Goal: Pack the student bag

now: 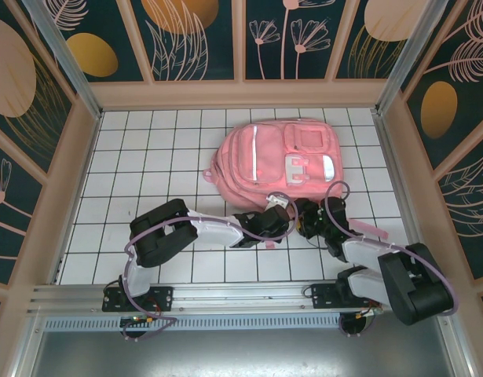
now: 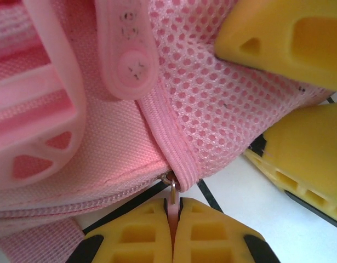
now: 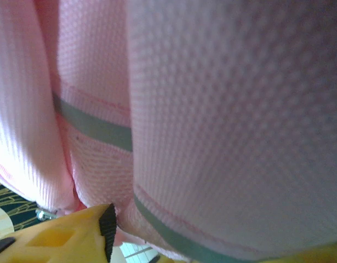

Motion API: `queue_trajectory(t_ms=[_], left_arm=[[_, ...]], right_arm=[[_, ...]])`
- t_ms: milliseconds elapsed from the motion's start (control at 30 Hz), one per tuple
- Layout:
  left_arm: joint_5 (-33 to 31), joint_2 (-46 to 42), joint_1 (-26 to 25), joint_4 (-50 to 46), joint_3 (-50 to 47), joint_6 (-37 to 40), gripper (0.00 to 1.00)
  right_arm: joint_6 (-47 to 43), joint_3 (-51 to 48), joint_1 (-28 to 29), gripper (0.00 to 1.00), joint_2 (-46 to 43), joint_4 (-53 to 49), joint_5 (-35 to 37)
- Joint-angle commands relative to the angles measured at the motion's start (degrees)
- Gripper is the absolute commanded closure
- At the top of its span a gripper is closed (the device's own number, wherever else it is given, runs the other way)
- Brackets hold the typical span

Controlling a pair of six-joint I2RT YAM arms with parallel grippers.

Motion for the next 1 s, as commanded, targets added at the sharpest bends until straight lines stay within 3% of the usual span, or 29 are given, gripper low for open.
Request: queue_trajectory(t_ms=[0, 167, 233, 667, 967], left_arm=[[-0.46, -1.22, 0.14, -2.67, 2.02, 0.21, 1.0], [-2.2, -1.92, 0.14, -7.74, 2.88, -0.51, 1.0], [-3.19, -2.54, 0.38, -9.83, 2.39, -0.91, 1.0], [-4.85, -13.85, 8.54, -13.97, -10.82, -0.65, 1.0], [-5.82, -20.71, 19.57, -17.64, -15.69, 0.76, 1.0]], right_arm=[[-1.68, 2.83, 0.36, 0.51, 2.34, 2.55, 0.55], [-2.33, 3.58, -0.95, 0.89, 4.4, 0.21, 1.15], [-2.53, 3.58, -1.3, 1.0, 3.81, -1.18, 1.85], [-8.36, 4.45, -7.28, 1.0, -1.15, -8.19, 0.42], [-13.39, 5.25, -12.74, 1.0, -2.62, -11.86, -2.26]])
